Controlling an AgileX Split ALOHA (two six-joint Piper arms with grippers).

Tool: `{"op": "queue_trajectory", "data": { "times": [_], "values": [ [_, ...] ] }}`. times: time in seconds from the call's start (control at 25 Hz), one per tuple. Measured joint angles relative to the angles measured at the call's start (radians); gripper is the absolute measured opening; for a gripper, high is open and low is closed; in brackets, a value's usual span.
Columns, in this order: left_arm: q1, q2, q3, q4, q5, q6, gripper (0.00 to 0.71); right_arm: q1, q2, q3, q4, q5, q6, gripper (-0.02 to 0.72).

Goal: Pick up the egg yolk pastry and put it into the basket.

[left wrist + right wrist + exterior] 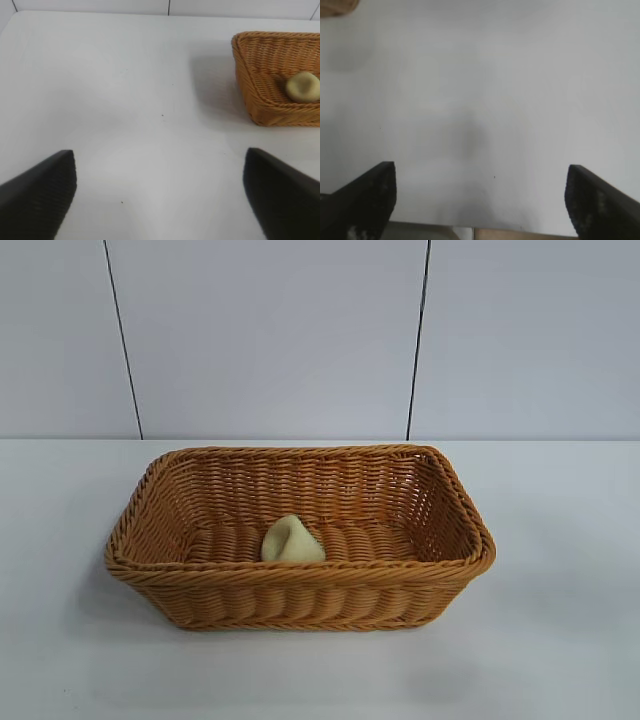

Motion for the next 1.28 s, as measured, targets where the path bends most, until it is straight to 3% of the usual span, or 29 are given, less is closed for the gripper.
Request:
{"op": "queue_trajectory", "data": {
  "times": [0.52, 0.92, 1.28],
  "values": [
    [0.000, 0.000, 0.000, 0.000, 0.000, 0.000, 0.647, 0.000, -0.218, 0.000, 0.004, -0.003, 0.000, 0.657],
    [0.000, 0.000, 0.000, 0.000, 0.000, 0.000, 0.647, 0.000, -0.579, 0.001, 0.004, -0.003, 0.000, 0.657],
    [0.000, 0.000, 0.000, 0.000, 0.000, 0.000, 0.647, 0.000, -0.610, 0.001, 0.004, -0.001, 0.000, 0.657]
  ]
}}
